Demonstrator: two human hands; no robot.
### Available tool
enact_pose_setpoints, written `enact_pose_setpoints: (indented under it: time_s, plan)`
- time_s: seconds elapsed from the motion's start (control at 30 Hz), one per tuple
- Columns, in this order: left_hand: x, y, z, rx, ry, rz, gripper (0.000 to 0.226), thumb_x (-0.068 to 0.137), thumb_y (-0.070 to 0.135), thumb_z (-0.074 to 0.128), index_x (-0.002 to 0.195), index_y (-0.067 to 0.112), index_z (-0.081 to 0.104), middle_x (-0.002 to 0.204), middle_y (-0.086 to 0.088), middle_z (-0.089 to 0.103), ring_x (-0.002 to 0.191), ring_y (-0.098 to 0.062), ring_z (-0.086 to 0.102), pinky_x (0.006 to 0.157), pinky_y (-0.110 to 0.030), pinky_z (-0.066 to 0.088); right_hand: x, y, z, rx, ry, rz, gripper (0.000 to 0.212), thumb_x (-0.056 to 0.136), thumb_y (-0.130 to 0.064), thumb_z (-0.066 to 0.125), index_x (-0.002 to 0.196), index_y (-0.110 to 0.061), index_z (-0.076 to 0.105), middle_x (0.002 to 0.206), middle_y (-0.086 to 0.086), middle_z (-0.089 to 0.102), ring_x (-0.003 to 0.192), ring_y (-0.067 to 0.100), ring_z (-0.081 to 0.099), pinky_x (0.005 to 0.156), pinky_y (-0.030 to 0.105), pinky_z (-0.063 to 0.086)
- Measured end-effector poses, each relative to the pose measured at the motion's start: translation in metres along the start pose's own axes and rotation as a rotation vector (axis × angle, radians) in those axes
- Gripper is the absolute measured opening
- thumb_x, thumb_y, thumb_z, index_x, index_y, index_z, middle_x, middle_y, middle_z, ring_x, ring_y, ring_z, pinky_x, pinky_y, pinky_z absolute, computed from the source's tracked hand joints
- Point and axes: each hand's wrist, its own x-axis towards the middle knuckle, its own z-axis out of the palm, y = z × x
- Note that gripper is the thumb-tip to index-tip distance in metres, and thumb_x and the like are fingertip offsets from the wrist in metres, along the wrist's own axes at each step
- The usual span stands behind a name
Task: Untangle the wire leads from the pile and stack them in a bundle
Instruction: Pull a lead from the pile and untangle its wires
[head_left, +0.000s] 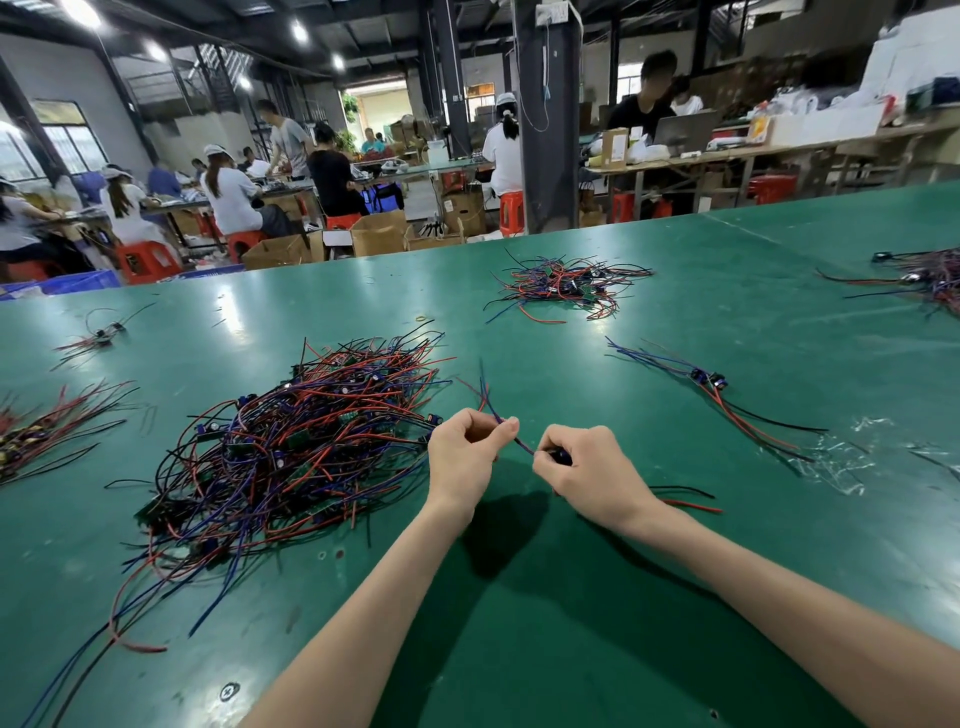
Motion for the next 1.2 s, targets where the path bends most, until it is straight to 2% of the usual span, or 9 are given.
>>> enact_pose_setpoints:
  time_s: [0.07, 0.27, 0.43, 0.5, 0.67, 0.77, 0.97, 1.1, 1.2]
  plan:
    - [0.000, 0.000, 0.000, 0.094, 0.009, 0.063, 0.023, 0.078, 0.017, 0.077, 0.063, 0.014, 0.060, 0.052, 0.013, 0.053, 0.049, -0.002, 0.044, 0.053, -0.014, 0.039, 0.000, 0.000, 0.000, -0.026, -0.006, -0.005, 0.019, 0.084, -0.013, 0.059, 0.066, -0.014, 0.055, 0.051, -0.004, 0.050, 0.050, 0.014, 0.042, 0.051, 0.023, 0.033]
    - [0.007, 0.003, -0.007, -0.286, 0.091, -0.188, 0.018, 0.082, 0.010, 0.073, 0.070, 0.009, 0.059, 0.061, 0.004, 0.052, 0.054, -0.008, 0.045, 0.054, -0.018, 0.044, 0.002, 0.002, -0.002, -0.002, -0.006, 0.016, 0.017, 0.084, -0.014, 0.059, 0.067, -0.011, 0.058, 0.051, -0.004, 0.052, 0.050, 0.013, 0.045, 0.050, 0.022, 0.035]
    - [0.009, -0.001, -0.012, 0.202, 0.091, 0.134, 0.021, 0.082, 0.016, 0.074, 0.067, 0.012, 0.060, 0.064, 0.004, 0.059, 0.057, -0.005, 0.050, 0.060, -0.017, 0.043, 0.000, 0.004, 0.002, -0.048, -0.030, -0.014, 0.018, 0.084, -0.016, 0.059, 0.067, -0.014, 0.055, 0.049, -0.008, 0.047, 0.044, 0.007, 0.036, 0.047, 0.017, 0.032]
    - [0.010, -0.002, -0.012, 0.276, 0.107, 0.217, 0.021, 0.082, 0.018, 0.074, 0.067, 0.014, 0.060, 0.065, 0.005, 0.061, 0.058, -0.003, 0.052, 0.062, -0.017, 0.046, 0.000, 0.005, 0.001, -0.056, -0.032, -0.014, 0.017, 0.084, -0.017, 0.059, 0.068, -0.014, 0.056, 0.050, -0.007, 0.047, 0.045, 0.008, 0.035, 0.047, 0.017, 0.032]
    - [0.014, -0.001, -0.014, -0.183, 0.157, -0.090, 0.019, 0.081, 0.016, 0.075, 0.069, 0.012, 0.061, 0.060, 0.008, 0.057, 0.050, -0.004, 0.049, 0.057, -0.019, 0.046, 0.003, 0.005, -0.002, -0.037, -0.007, -0.006, 0.017, 0.084, -0.015, 0.059, 0.067, -0.013, 0.056, 0.048, -0.008, 0.048, 0.045, 0.009, 0.036, 0.049, 0.018, 0.034]
    - [0.017, -0.002, -0.016, -0.283, 0.175, -0.178, 0.021, 0.081, 0.014, 0.075, 0.067, 0.013, 0.059, 0.052, 0.012, 0.054, 0.049, -0.006, 0.046, 0.057, -0.020, 0.046, 0.003, 0.006, -0.001, -0.050, -0.016, -0.016, 0.017, 0.085, -0.015, 0.059, 0.068, -0.013, 0.056, 0.049, -0.008, 0.048, 0.047, 0.012, 0.038, 0.048, 0.017, 0.032]
    - [0.018, -0.001, -0.022, 0.307, 0.178, 0.253, 0.023, 0.081, 0.018, 0.074, 0.065, 0.017, 0.058, 0.066, 0.001, 0.062, 0.061, -0.011, 0.055, 0.062, -0.025, 0.048, 0.003, 0.008, -0.002, -0.103, -0.036, -0.007, 0.016, 0.085, -0.017, 0.058, 0.069, -0.015, 0.056, 0.053, -0.006, 0.049, 0.052, 0.016, 0.041, 0.051, 0.025, 0.034]
    - [0.017, 0.005, -0.021, -0.011, 0.208, 0.030, 0.018, 0.079, 0.017, 0.077, 0.069, 0.015, 0.062, 0.065, 0.003, 0.060, 0.056, -0.007, 0.053, 0.048, -0.019, 0.047, 0.004, 0.006, -0.004, -0.066, -0.030, -0.007, 0.018, 0.086, -0.015, 0.058, 0.068, -0.016, 0.054, 0.053, -0.007, 0.051, 0.056, 0.022, 0.052, 0.058, 0.033, 0.044]
    - [0.019, 0.007, -0.022, -0.258, 0.224, -0.137, 0.018, 0.080, 0.015, 0.076, 0.071, 0.013, 0.061, 0.060, 0.003, 0.054, 0.049, -0.003, 0.049, 0.045, -0.017, 0.045, 0.004, 0.005, -0.005, -0.057, -0.032, -0.011, 0.019, 0.086, -0.014, 0.058, 0.068, -0.015, 0.054, 0.052, -0.007, 0.050, 0.054, 0.020, 0.048, 0.057, 0.033, 0.043]
